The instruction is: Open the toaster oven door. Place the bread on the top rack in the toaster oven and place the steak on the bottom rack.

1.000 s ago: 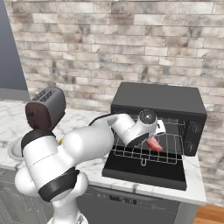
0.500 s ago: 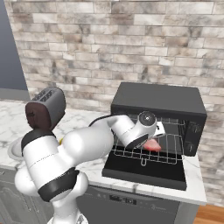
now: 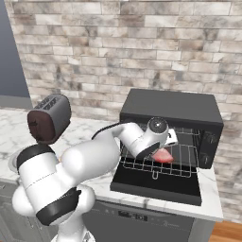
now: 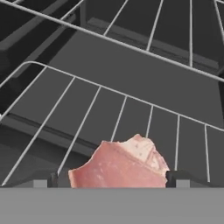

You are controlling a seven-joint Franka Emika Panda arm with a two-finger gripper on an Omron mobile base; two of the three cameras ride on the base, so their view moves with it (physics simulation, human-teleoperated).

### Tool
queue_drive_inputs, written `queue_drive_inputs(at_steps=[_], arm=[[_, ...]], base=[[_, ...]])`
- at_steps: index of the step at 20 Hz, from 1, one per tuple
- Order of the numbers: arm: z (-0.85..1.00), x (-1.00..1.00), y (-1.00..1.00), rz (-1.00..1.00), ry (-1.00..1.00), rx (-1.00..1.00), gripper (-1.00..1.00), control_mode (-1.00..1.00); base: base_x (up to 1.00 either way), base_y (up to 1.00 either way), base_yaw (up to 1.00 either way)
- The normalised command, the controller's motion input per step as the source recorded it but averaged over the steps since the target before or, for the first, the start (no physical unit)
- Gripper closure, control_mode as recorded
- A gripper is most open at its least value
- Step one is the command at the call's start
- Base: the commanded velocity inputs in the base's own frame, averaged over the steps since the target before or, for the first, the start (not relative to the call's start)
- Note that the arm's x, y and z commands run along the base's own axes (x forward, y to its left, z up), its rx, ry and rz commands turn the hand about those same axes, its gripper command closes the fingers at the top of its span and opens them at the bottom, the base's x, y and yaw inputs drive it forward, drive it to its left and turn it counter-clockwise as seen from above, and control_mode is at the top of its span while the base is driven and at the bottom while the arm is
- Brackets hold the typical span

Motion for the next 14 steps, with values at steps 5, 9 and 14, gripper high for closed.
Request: queue_drive_inputs(at_steps=[5, 9, 14], arm=[[0.23, -0.20, 0.07, -0.11, 0.00, 0.00, -1.00, -1.00], [0.25, -0.32, 0.04, -0.27, 0.01, 0.01, -1.00, -1.00], [0.17, -0.34, 0.01, -0.35, 0.08, 0.03, -1.00, -1.00]], base=[[0.00, 0.00, 0.00], [0.00, 0.00, 0.00], [0.00, 0.00, 0.00]])
